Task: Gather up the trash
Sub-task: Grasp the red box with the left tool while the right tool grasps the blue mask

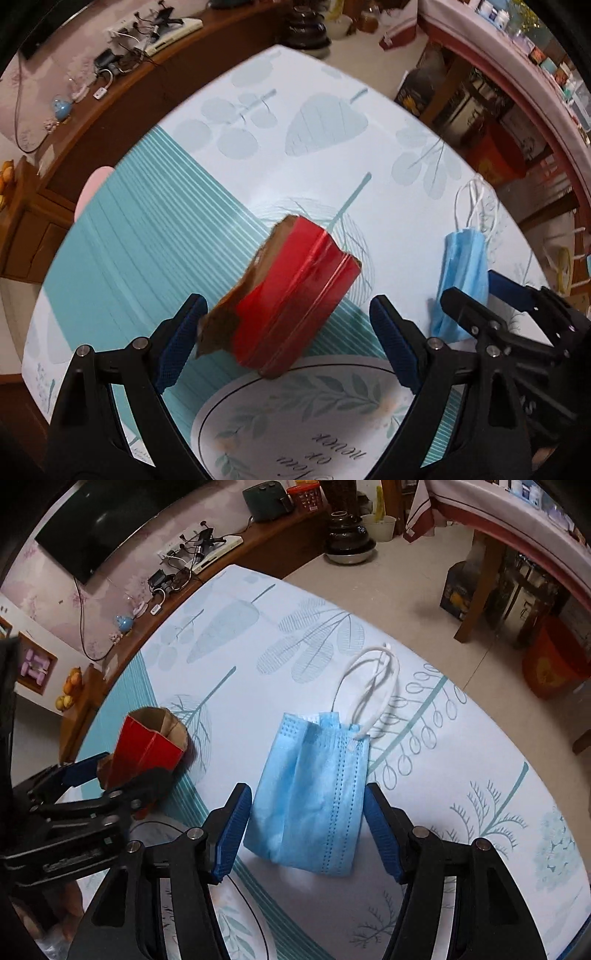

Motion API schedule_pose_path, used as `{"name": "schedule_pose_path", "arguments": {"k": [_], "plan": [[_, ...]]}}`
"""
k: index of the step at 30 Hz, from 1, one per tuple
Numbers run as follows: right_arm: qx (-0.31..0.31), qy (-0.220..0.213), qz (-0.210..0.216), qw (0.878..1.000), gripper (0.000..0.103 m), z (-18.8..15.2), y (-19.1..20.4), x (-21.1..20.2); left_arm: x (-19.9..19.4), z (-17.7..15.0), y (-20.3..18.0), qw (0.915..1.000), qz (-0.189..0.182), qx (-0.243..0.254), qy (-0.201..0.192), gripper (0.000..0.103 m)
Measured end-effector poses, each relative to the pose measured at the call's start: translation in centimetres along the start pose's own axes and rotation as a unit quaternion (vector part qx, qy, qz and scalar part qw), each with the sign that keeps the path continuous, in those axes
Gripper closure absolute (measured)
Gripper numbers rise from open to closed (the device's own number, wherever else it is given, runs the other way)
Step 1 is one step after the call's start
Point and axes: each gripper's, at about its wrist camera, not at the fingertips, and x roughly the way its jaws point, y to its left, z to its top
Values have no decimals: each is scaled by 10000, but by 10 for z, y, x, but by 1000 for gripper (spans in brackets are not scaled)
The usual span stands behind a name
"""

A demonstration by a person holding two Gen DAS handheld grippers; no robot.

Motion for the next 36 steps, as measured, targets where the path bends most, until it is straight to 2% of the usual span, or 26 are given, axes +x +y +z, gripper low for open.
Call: {"name": "schedule_pose_path", "arguments": {"k": [1,3,5,6,8,11,17,22,23,28,36], "plan": [[-51,-14,-59,10000,45,-2,3,0,4,1,-1,10000,8,20,22,19],[-233,-68,-265,9994,55,-6,7,1,15,4,-4,9999,34,61,81,38],[-400,-121,-364,9985,64,-10,9,2,24,5,-4,9998,26,11,220,42],[-445,-130,-372,9982,66,-12,9,2,26,5,-4,9998,11,-38,174,47],[-484,-118,-412,9979,79,-14,6,0,26,5,-5,9999,55,-46,132,50],[-449,-21,-249,9987,88,-17,1,-2,23,1,-9,9998,193,-29,53,57],[-216,199,275,9992,94,-34,-18,-18,6,-25,-16,9992,328,-177,121,61],[-183,226,688,9972,94,-51,-28,-45,-34,-55,-15,9981,456,-399,91,61],[-178,225,814,9963,94,-54,-29,-52,-43,-62,-15,9981,467,-361,158,61],[-376,126,1228,9916,94,-73,-31,-91,-102,-94,-21,9959,738,-531,-12,61],[-1253,39,1876,9742,94,-124,-42,-172,-208,-163,-60,9877,944,-1186,-396,61]]}}
